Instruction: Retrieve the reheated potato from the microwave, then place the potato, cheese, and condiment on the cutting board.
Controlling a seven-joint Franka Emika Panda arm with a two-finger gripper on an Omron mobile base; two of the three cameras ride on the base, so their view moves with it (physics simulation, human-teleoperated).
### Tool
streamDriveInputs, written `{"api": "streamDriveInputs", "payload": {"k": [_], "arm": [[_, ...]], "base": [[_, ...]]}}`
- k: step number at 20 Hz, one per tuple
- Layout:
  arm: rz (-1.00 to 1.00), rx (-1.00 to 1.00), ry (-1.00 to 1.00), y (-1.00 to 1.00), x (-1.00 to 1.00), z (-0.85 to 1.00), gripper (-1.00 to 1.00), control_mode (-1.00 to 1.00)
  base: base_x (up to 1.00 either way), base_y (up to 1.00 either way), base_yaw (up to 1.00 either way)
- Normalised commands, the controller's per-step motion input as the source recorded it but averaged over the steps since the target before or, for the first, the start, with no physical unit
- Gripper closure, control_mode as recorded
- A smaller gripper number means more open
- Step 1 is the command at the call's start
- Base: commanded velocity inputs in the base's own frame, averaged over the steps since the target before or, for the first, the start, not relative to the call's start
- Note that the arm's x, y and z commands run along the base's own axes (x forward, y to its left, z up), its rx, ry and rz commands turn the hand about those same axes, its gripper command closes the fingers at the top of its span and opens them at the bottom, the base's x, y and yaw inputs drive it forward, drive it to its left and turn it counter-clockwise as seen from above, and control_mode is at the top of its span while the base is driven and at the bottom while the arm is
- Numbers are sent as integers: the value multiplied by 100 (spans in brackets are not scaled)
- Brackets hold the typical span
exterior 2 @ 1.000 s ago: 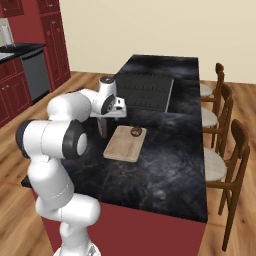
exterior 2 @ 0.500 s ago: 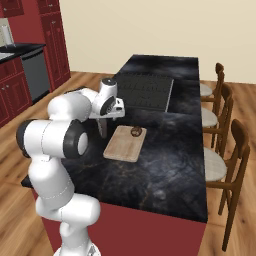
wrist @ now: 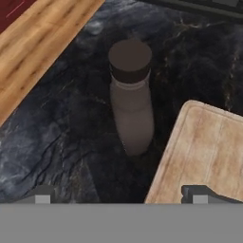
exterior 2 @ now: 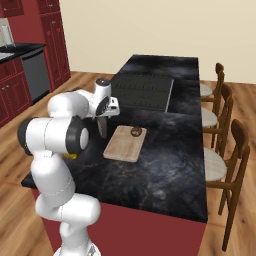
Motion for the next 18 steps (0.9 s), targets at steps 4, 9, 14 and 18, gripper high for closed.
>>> {"api": "streamDriveInputs", "payload": {"k": [4,9,14,18], "arm": [[6,0,-4,1,28,-14,-100,-100],[8,-1,-3,6,25,-17,-100,-100],[6,-2,0,1,29,-10,-100,-100],[1,-1,0,1,24,-9,-100,-100]], "base": [[0,0,0],[0,0,0],[0,0,0],[0,0,0]]}}
